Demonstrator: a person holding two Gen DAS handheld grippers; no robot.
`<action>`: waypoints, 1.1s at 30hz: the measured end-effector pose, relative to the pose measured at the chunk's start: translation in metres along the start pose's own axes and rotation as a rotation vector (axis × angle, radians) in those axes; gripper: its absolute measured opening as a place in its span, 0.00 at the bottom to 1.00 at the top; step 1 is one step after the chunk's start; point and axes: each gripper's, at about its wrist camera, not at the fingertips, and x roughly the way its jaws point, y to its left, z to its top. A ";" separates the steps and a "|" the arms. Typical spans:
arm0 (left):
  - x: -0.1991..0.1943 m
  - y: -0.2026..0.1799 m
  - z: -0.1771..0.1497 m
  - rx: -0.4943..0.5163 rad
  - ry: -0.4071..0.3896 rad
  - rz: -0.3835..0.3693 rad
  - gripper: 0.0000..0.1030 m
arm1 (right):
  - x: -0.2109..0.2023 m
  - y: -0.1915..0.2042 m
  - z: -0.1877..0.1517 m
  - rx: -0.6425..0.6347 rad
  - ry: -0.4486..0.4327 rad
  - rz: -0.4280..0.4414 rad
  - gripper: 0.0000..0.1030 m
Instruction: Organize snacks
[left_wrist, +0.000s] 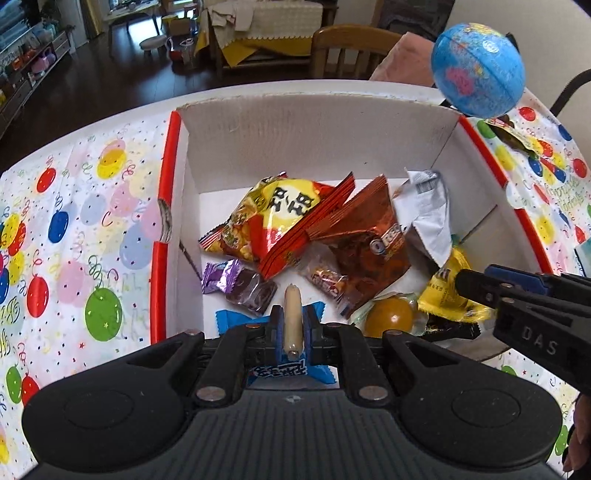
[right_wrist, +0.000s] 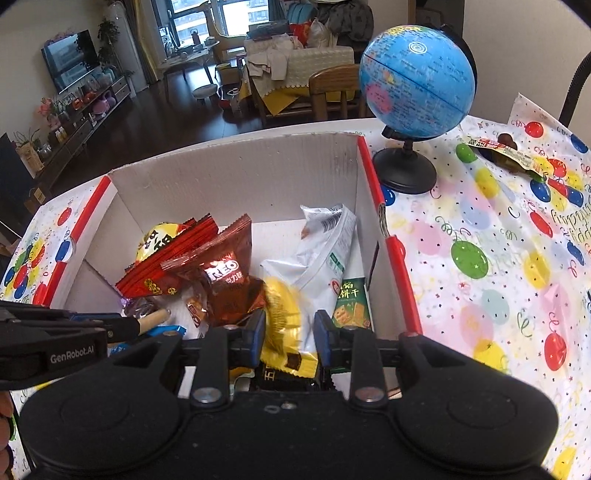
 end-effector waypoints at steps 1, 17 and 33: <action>0.001 0.001 0.000 -0.004 0.009 0.004 0.10 | 0.000 0.000 0.000 -0.003 0.002 0.002 0.27; -0.032 0.003 -0.013 -0.051 -0.040 -0.033 0.48 | -0.043 -0.003 -0.012 -0.004 -0.062 0.049 0.43; -0.105 -0.006 -0.050 -0.049 -0.161 -0.032 0.60 | -0.110 -0.006 -0.036 -0.015 -0.177 0.080 0.70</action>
